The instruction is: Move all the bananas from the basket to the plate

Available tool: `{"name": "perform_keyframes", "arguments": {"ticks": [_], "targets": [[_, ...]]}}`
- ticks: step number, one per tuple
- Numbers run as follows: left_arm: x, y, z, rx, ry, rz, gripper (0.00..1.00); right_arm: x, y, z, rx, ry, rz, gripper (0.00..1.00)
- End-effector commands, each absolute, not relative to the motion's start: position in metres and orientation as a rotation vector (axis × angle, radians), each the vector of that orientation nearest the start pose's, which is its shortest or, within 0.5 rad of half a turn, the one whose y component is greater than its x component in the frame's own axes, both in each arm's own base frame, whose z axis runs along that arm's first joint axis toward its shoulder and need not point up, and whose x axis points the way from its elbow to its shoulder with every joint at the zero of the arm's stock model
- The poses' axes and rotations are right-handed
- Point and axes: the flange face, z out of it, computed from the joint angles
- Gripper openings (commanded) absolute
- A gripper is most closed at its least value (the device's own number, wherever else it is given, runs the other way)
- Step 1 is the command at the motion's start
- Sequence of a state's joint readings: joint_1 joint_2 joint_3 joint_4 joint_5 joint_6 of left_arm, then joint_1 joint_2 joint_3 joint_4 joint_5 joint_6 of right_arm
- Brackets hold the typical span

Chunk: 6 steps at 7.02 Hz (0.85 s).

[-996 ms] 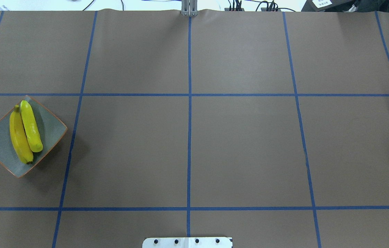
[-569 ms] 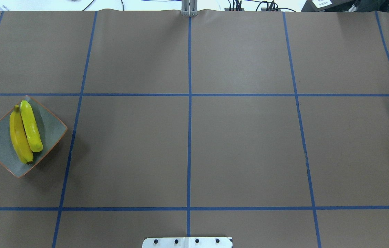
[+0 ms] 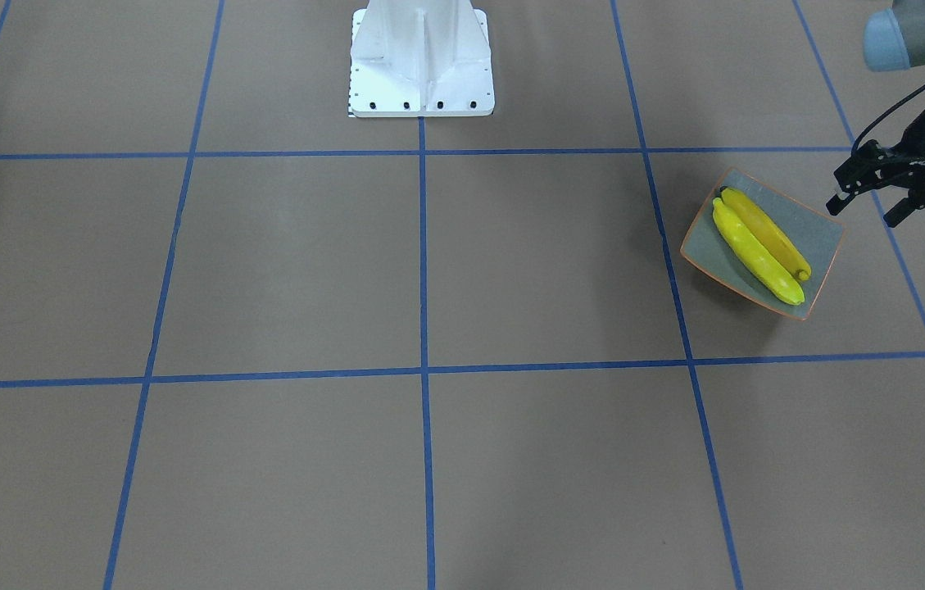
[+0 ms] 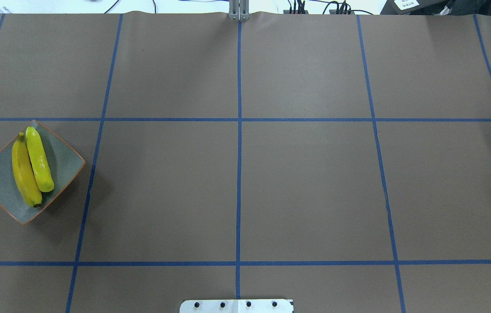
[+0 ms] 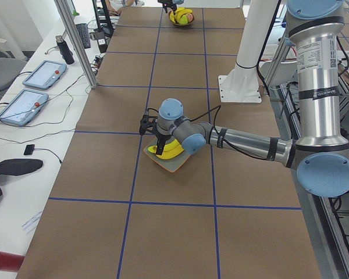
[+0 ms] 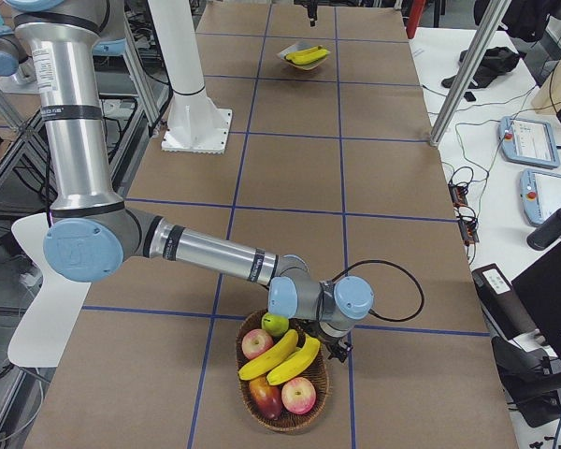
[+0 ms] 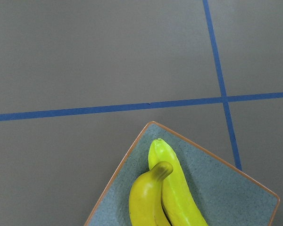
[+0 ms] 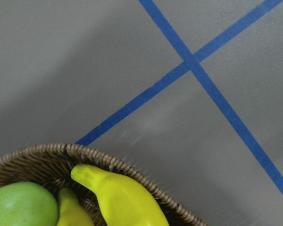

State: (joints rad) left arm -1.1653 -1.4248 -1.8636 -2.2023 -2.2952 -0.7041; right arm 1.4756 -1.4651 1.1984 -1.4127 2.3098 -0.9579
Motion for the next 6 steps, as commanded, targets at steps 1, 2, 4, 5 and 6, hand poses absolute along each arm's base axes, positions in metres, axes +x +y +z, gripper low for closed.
{"name": "perform_keyframes", "arguments": {"ticks": [1, 2, 4, 5, 6], "targets": [[0.1151, -0.4390, 0.5081, 0.271, 0.974, 0.010, 1.00, 0.0184, -0.5154, 0.7766, 0.195, -0.757, -0.989, 0.93], [0.1151, -0.4391, 0.5089, 0.269, 0.973, 0.009, 1.00, 0.0185, -0.5151, 0.7769, 0.196, -0.758, -0.995, 0.90], [0.1151, -0.4391, 0.5085, 0.271, 0.974, 0.009, 1.00, 0.0211, -0.5137, 0.7792, 0.191, -0.748, -1.001, 0.88], [0.1144, -0.4375, 0.5096, 0.271, 0.974, 0.010, 1.00, 0.0203, -0.5135, 0.7813, 0.187, -0.750, -1.002, 0.82], [0.1145, -0.4374, 0.5095, 0.270, 0.975, 0.010, 1.00, 0.0208, -0.5130, 0.7825, 0.182, -0.745, -1.004, 0.76]]}}
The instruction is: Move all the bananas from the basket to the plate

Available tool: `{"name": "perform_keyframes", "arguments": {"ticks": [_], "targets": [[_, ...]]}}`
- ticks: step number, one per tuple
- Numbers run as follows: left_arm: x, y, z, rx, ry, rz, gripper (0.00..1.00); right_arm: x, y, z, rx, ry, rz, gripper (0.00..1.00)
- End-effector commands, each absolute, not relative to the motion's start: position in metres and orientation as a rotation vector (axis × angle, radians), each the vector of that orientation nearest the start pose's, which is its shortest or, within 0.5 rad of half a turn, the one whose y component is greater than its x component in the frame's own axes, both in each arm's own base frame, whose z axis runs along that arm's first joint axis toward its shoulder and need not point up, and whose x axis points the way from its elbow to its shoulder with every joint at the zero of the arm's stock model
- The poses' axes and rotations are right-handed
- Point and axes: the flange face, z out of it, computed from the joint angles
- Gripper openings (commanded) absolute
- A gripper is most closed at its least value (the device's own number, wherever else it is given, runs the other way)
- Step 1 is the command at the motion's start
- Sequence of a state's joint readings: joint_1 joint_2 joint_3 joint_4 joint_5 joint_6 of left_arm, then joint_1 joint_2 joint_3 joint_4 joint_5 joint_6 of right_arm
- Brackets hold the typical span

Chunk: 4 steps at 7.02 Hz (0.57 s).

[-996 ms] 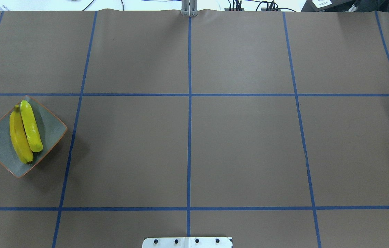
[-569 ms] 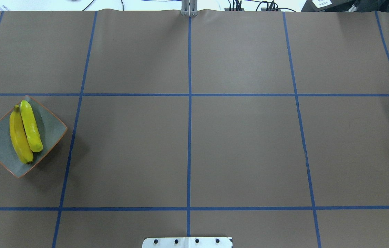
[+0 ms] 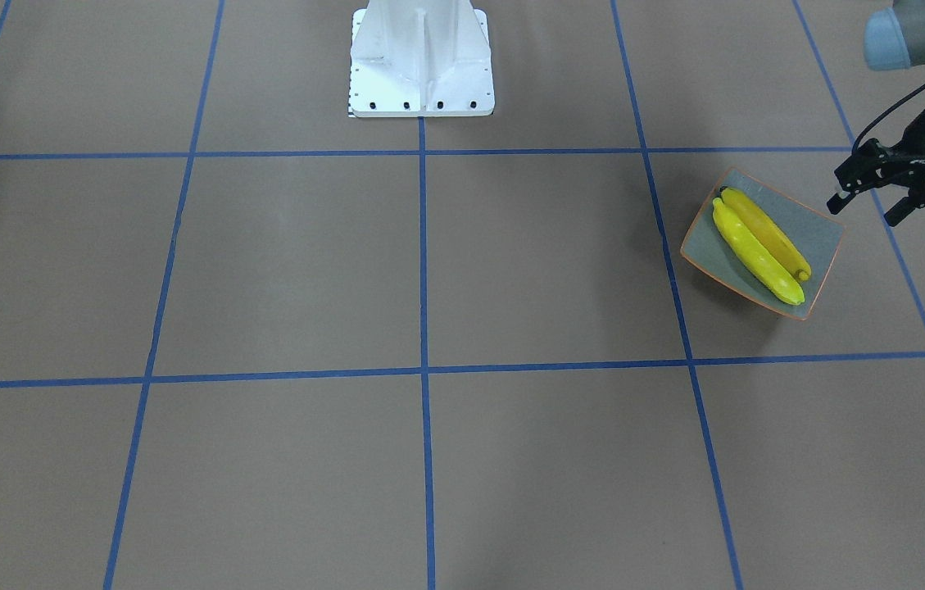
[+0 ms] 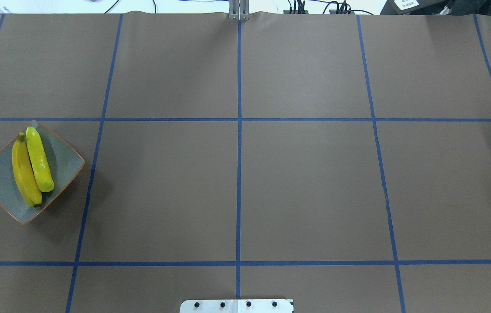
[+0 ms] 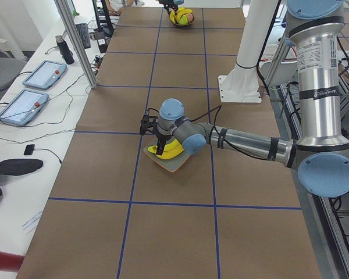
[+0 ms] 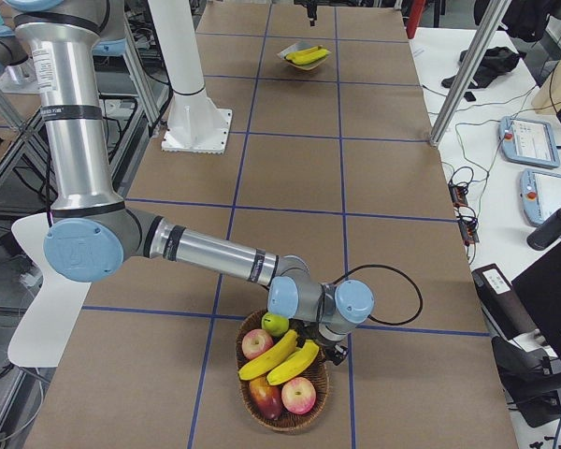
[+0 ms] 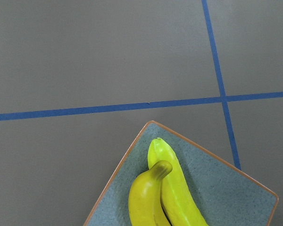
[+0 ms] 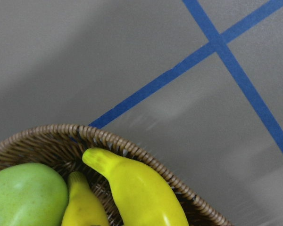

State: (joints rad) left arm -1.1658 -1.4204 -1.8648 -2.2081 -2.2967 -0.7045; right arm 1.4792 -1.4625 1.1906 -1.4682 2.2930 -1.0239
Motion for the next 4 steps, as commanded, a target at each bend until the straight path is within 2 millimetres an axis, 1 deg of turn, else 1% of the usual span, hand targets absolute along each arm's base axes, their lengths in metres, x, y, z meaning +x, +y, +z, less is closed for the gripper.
{"name": "perform_keyframes", "arguments": {"ticks": [1, 3, 4], "targets": [[0.1145, -0.4375, 0.5103, 0.269, 0.974, 0.010, 1.00, 0.0208, -0.5130, 0.7825, 0.182, -0.745, -1.004, 0.70], [0.1145, -0.4375, 0.5103, 0.268, 0.974, 0.008, 1.00, 0.0207, -0.5128, 0.7824, 0.170, -0.752, -0.998, 0.00], [0.1145, -0.4375, 0.5103, 0.268, 0.974, 0.008, 1.00, 0.0207, -0.5128, 0.7824, 0.170, -0.752, -1.000, 0.00]]}}
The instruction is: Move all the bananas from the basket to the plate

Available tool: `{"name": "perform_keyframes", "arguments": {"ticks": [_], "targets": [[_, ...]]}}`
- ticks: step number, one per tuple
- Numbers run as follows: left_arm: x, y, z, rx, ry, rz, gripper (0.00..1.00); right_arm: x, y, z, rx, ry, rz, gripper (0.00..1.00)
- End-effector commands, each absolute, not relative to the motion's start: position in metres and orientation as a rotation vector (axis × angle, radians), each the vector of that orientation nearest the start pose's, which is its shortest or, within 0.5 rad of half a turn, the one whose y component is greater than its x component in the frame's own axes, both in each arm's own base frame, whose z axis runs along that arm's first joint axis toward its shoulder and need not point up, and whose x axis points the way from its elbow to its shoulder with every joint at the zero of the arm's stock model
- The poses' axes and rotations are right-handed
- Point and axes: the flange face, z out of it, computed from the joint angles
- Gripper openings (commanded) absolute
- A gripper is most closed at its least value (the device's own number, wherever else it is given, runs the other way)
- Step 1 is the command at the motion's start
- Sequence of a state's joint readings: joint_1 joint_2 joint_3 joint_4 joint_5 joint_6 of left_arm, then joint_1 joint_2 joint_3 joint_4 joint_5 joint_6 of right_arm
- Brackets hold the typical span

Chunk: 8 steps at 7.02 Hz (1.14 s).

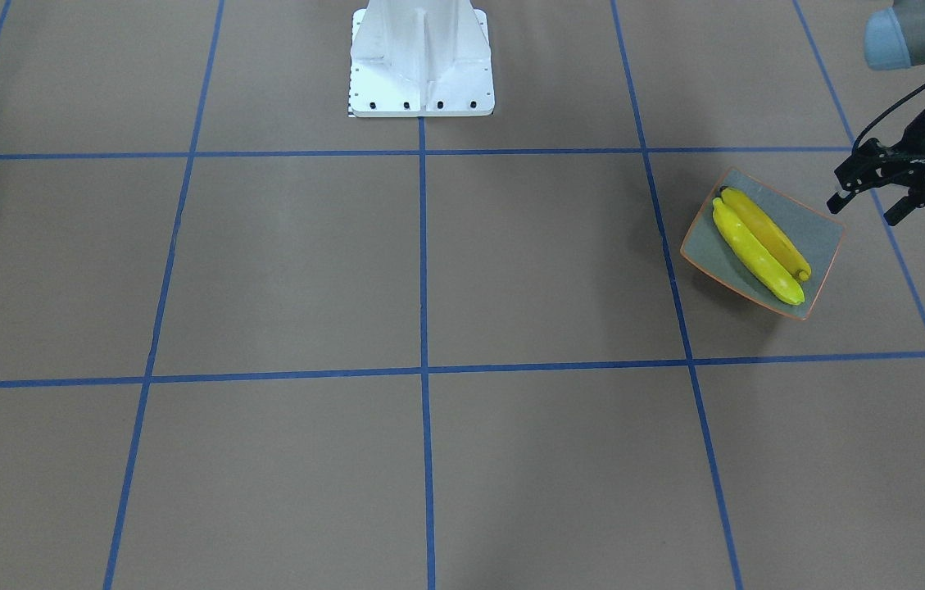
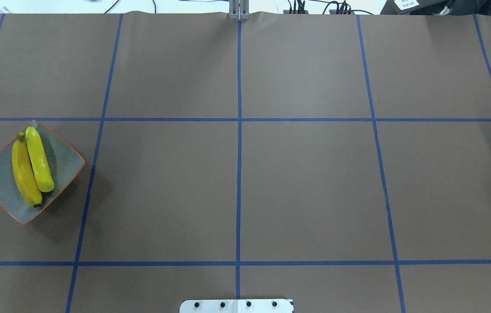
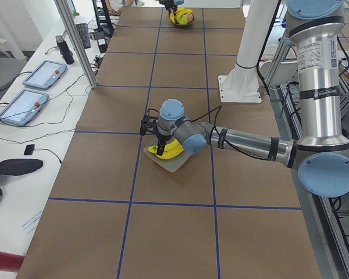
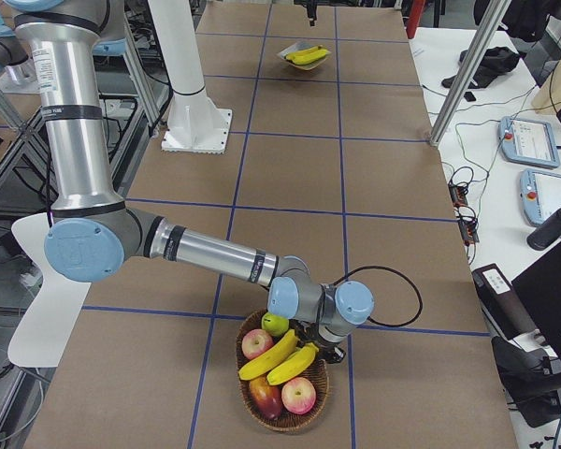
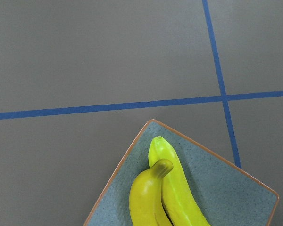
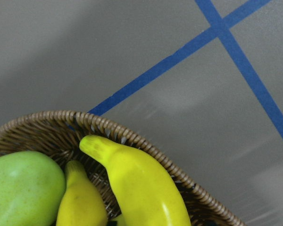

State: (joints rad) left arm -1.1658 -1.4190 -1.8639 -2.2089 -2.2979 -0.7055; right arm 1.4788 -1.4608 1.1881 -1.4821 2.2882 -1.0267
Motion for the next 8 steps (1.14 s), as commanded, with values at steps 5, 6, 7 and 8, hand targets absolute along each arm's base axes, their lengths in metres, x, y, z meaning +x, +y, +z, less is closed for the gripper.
{"name": "perform_keyframes", "arguments": {"ticks": [5, 6, 7, 8], "targets": [[0.115, -0.437, 0.509, 0.265, 0.980, 0.009, 1.00, 0.078, -0.577, 0.675, 0.176, -0.866, -0.870, 0.00], [0.116, -0.438, 0.505, 0.269, 0.985, 0.013, 1.00, 0.073, -0.577, 0.659, 0.182, -0.938, -0.748, 0.00], [0.120, -0.442, 0.497, 0.256, 1.003, -0.025, 1.00, 0.071, -0.575, 0.640, 0.159, -0.954, -0.618, 0.00], [0.123, -0.447, 0.484, 0.266, 1.043, -0.069, 1.00, 0.069, -0.578, 0.609, 0.163, -0.974, -0.519, 0.00]]}}
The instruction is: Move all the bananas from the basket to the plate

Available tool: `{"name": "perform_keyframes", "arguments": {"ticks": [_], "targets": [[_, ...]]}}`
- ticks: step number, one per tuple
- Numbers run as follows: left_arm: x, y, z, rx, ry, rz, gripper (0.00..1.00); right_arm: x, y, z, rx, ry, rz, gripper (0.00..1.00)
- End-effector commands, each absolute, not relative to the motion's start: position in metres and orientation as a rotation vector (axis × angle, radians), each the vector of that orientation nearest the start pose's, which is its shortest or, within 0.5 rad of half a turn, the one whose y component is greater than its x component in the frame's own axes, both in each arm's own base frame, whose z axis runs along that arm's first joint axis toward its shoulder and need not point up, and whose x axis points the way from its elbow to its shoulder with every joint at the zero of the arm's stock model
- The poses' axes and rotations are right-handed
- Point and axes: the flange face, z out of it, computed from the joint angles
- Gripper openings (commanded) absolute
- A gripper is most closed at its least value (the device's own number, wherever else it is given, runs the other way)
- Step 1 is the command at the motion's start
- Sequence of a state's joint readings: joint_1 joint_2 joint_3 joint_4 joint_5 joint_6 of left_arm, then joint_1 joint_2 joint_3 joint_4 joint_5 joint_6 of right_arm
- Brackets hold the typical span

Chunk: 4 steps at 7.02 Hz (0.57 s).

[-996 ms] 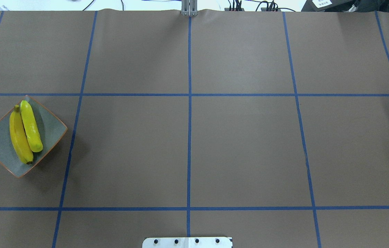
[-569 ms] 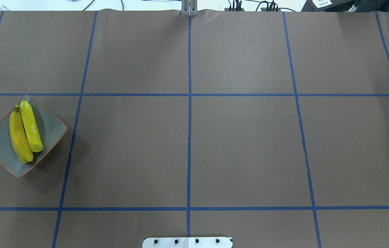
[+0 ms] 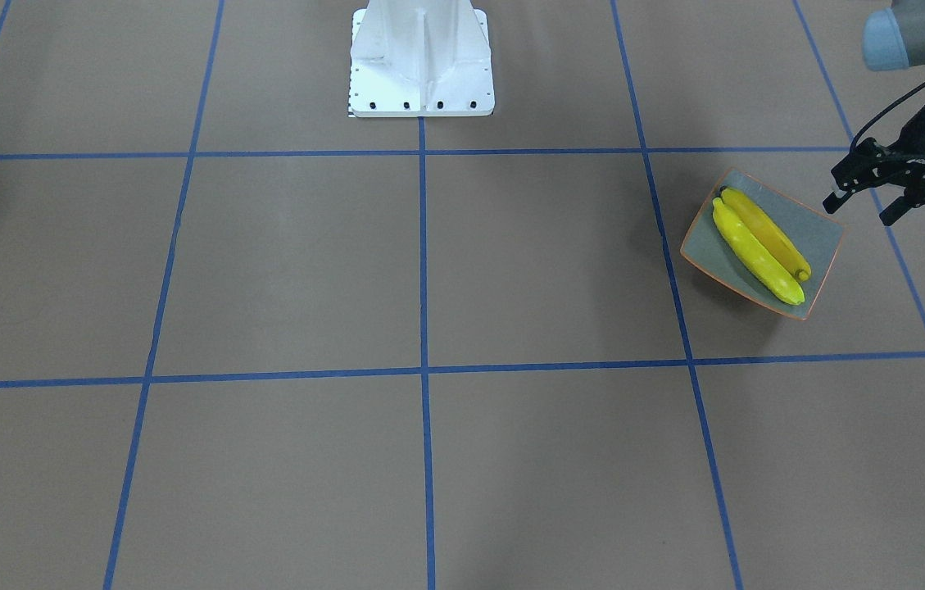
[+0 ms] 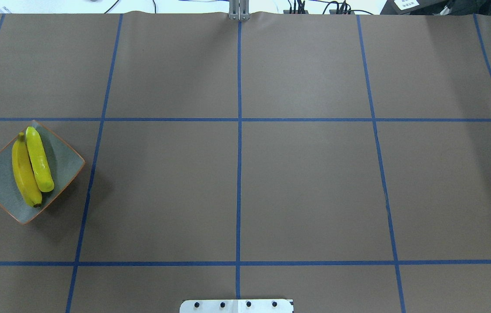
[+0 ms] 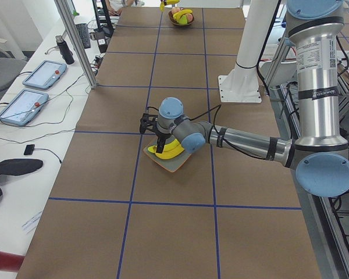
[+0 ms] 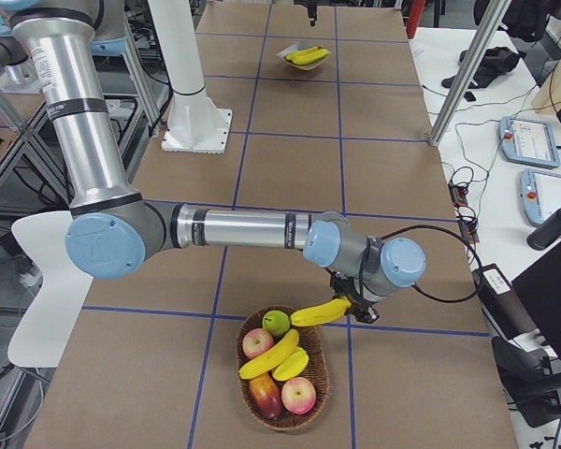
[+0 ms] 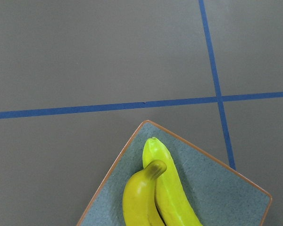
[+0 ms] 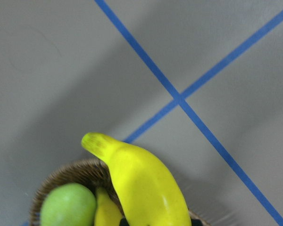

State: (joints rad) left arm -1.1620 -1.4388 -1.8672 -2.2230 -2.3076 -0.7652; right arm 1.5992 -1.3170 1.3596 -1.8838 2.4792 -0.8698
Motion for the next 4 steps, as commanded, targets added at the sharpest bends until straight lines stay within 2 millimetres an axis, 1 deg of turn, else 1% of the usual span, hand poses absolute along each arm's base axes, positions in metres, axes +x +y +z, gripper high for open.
{"name": "perform_keyframes", "arguments": {"ticks": [1, 2, 3, 4], "targets": [[0.128, -0.457, 0.463, 0.270, 1.085, -0.121, 1.00, 0.064, -0.580, 0.581, 0.150, -1.021, -0.398, 0.00], [0.141, -0.472, 0.432, 0.258, 1.135, -0.173, 1.00, 0.043, -0.582, 0.548, 0.132, -1.069, -0.331, 0.00], [0.167, -0.479, 0.400, 0.223, 1.190, -0.200, 1.00, 0.018, -0.580, 0.514, 0.113, -1.122, -0.291, 0.00], [0.183, -0.487, 0.372, 0.199, 1.234, -0.230, 1.00, -0.003, -0.577, 0.477, 0.110, -1.137, -0.276, 0.00]]}}
